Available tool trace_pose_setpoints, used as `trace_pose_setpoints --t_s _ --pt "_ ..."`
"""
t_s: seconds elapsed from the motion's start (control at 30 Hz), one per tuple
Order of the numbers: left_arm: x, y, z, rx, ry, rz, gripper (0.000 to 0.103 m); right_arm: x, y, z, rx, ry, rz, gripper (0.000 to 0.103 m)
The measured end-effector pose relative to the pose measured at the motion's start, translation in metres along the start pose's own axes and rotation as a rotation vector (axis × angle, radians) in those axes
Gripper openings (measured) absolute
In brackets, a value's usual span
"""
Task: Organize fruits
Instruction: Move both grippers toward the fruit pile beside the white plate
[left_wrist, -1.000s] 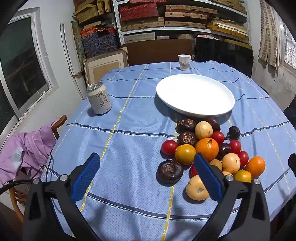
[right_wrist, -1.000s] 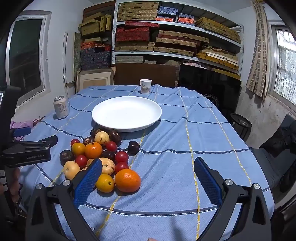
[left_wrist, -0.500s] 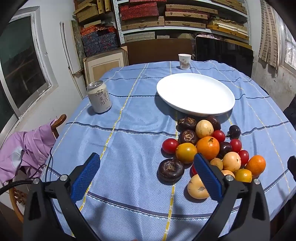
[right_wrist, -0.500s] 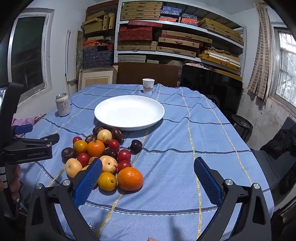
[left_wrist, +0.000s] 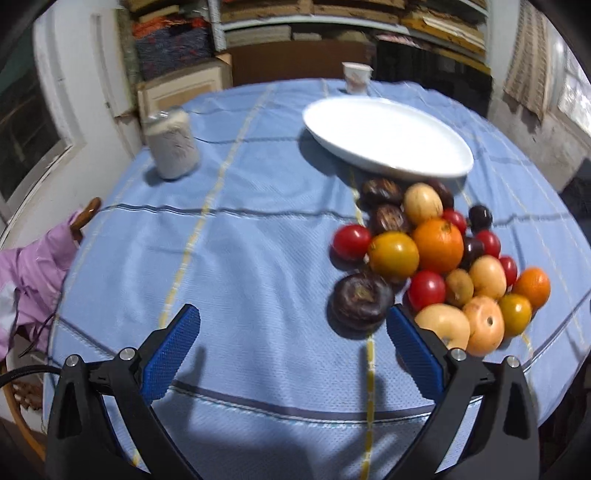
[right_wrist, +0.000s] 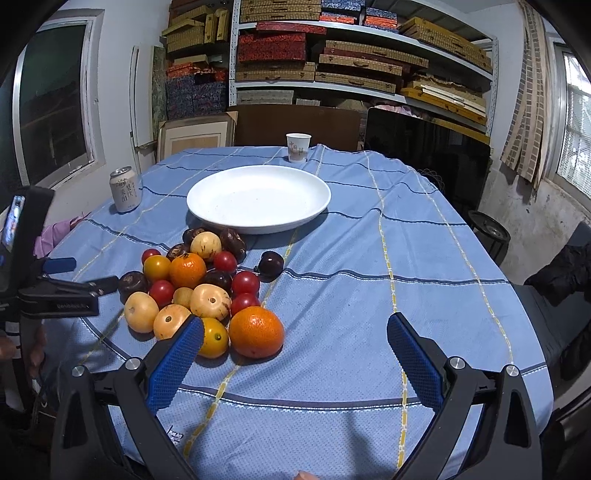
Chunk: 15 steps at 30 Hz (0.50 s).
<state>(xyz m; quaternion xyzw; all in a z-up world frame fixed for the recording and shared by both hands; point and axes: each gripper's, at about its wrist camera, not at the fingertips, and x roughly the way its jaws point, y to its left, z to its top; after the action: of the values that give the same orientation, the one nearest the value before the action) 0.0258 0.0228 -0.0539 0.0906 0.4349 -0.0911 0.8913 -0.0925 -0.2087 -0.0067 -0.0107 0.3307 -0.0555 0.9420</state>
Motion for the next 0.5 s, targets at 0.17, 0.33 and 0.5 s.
trace_pose_setpoints --t_s 0.17,0.33,0.5 --pt "0.018 -0.006 0.003 0.026 0.029 -0.031 0.099 -0.001 0.001 0.0 -0.015 -0.004 -0.005 0.099" --pt "0.027 -0.005 0.009 0.022 0.053 -0.107 0.097 0.003 -0.001 -0.001 -0.003 0.013 0.001 0.099" --pt "0.032 -0.001 0.011 0.013 0.068 -0.234 0.094 0.007 -0.001 0.001 0.001 0.026 0.009 0.099"
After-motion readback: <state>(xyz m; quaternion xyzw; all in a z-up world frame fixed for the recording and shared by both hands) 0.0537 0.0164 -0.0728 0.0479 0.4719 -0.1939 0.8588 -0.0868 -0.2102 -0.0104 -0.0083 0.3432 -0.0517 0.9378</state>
